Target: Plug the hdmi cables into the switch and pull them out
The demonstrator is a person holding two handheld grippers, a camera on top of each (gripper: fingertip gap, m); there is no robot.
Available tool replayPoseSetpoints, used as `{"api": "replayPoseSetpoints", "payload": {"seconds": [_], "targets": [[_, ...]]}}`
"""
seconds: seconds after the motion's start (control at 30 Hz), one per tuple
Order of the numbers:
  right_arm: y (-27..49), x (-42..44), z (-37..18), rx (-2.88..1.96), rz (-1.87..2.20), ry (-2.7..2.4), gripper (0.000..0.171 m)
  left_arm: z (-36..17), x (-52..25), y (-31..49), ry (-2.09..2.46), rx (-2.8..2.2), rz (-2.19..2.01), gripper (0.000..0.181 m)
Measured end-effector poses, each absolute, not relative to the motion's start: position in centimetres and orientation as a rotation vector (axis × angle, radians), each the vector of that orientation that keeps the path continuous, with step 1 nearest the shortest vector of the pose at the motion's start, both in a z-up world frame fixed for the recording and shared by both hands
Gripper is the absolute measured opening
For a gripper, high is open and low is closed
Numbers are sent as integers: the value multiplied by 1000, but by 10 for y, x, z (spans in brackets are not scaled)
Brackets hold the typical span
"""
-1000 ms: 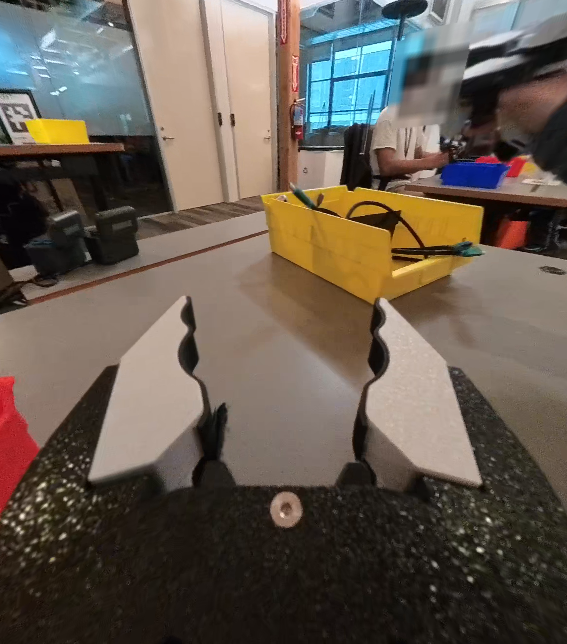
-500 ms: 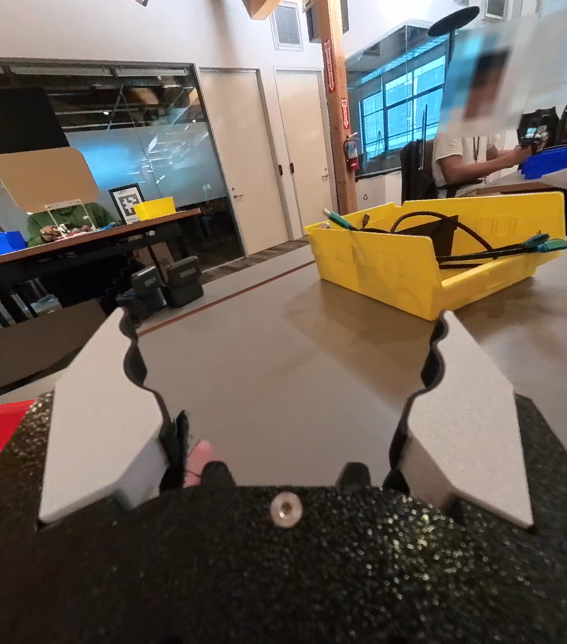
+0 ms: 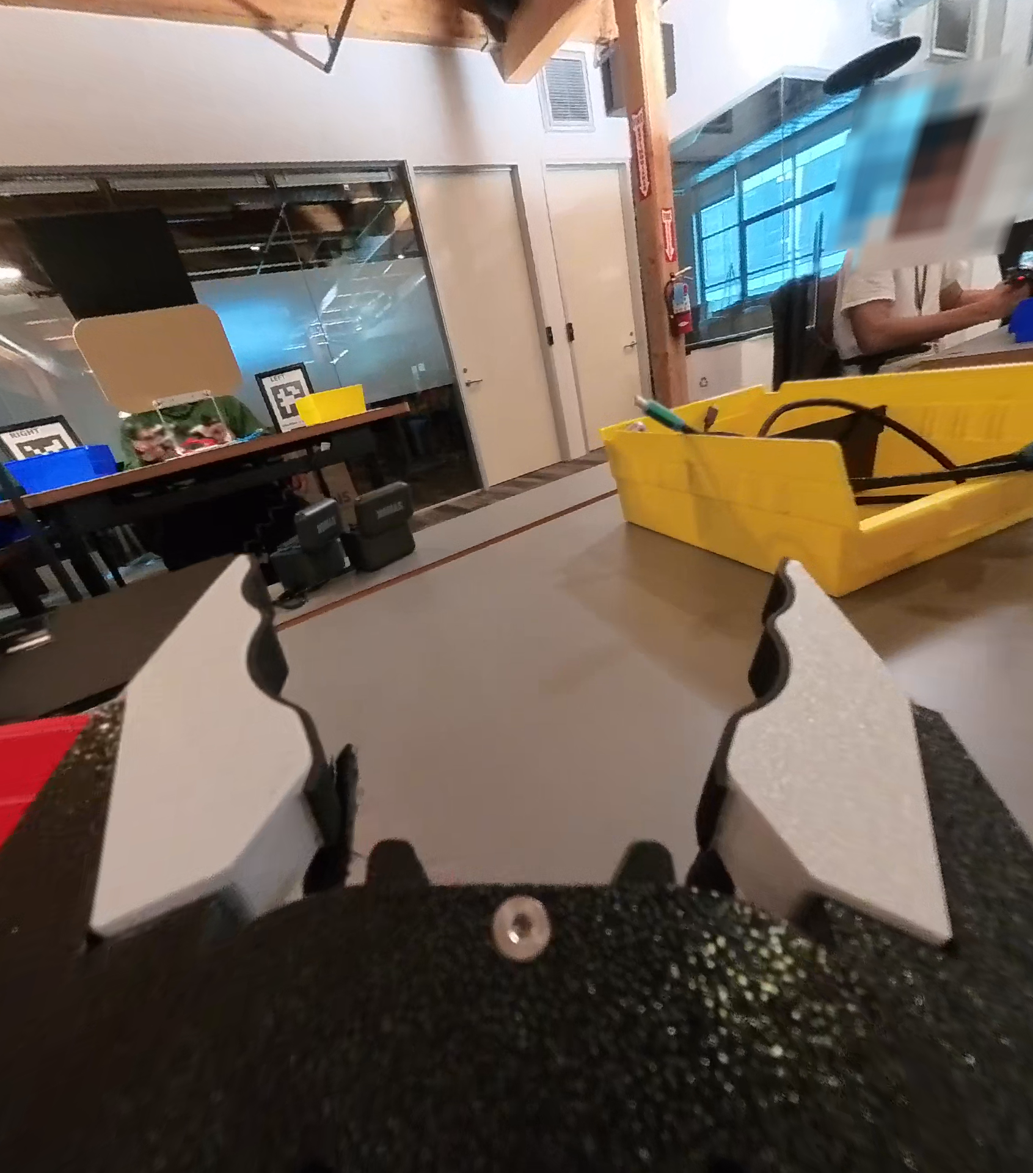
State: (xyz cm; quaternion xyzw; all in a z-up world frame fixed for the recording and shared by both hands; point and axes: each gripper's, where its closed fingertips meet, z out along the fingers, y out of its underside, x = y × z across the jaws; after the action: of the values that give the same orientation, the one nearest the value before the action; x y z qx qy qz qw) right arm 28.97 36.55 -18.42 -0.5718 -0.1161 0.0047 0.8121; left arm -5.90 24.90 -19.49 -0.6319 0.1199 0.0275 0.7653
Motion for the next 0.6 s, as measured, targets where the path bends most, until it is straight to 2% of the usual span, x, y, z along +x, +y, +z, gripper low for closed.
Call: {"api": "replayPoseSetpoints", "payload": {"seconds": [0.13,0.17,0.2,0.23,0.47,0.53,0.6], "targets": [[364,302,-186,-1225,-12,-246,127,-172,-60,220,254,-1383,34,141],[365,305,-187,-1232,-14,-242,126,-164,-65,208,246,-1380,67,142],[366,309,-188,-1242,-25,-232,126,-157,-70,195,246,-1379,92,154],[367,314,-189,-1253,-44,-218,127,-147,-72,180,255,-1352,106,159],[373,336,-194,-1280,-83,-153,120,-106,-135,100,210,-1391,348,158],[375,333,-196,-1290,-74,-175,96,-112,-164,87,211,-1481,464,159],[380,329,-201,-1334,-95,-227,68,-140,-193,80,216,-1656,538,159]]}}
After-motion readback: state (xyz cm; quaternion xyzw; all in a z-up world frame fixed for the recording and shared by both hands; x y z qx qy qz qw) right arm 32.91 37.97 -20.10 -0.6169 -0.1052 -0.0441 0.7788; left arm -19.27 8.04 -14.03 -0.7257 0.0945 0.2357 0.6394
